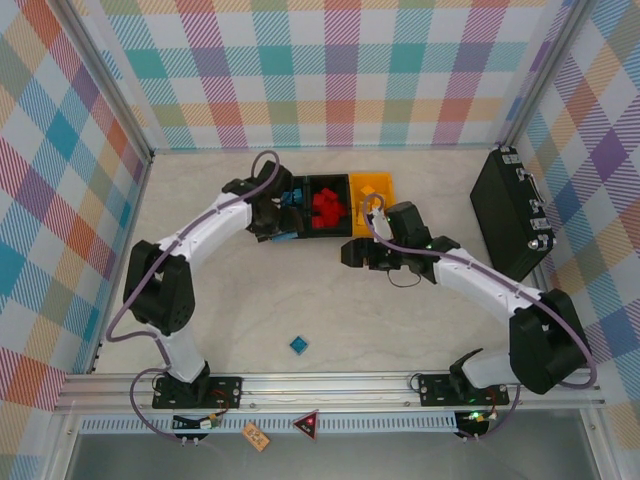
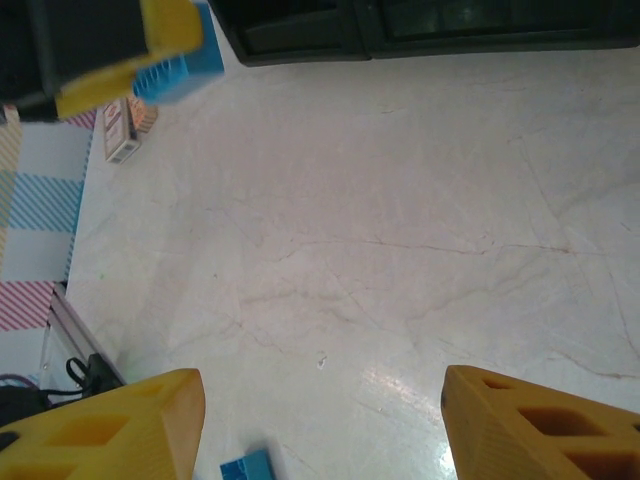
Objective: Sort the legos into containers by color
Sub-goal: Place the lego in the container.
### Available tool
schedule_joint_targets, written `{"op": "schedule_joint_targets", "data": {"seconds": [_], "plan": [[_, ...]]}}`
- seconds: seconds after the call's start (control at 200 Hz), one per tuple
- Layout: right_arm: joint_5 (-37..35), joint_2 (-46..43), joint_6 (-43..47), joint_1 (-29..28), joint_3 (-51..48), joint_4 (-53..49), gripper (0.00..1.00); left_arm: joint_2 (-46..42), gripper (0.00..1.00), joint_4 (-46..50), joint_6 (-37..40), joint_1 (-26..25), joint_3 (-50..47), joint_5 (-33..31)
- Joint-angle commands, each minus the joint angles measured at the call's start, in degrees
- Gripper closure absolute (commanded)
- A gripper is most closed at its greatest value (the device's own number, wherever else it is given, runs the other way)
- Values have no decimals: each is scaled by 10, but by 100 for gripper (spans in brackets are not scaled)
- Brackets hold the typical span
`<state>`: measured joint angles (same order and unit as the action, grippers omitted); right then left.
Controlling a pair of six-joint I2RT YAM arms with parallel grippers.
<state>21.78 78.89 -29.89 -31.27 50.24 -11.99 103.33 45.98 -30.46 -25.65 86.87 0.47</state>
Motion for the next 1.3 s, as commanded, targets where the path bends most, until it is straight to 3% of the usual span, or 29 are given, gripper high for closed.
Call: {"op": "schedule_joint_targets", "data": {"seconds": [0.0,0.335,0.735,0.99,1.295], "plan": [[-13,14,-17,-5,22,18,36,37,44,2,23,16,55,-22],[-22,26,-28,-6,21,18,36,142,43,10,15,52,176,-51],[-21,33,-31,-7,24,24,36,242,40,38,5,59,293,-57],[-18,32,-32,-8,22,26,36,251,29,43,6,58,307,-57],[-16,35,-25,-10,32,22,36,224,25,37,9,57,301,-38]]}}
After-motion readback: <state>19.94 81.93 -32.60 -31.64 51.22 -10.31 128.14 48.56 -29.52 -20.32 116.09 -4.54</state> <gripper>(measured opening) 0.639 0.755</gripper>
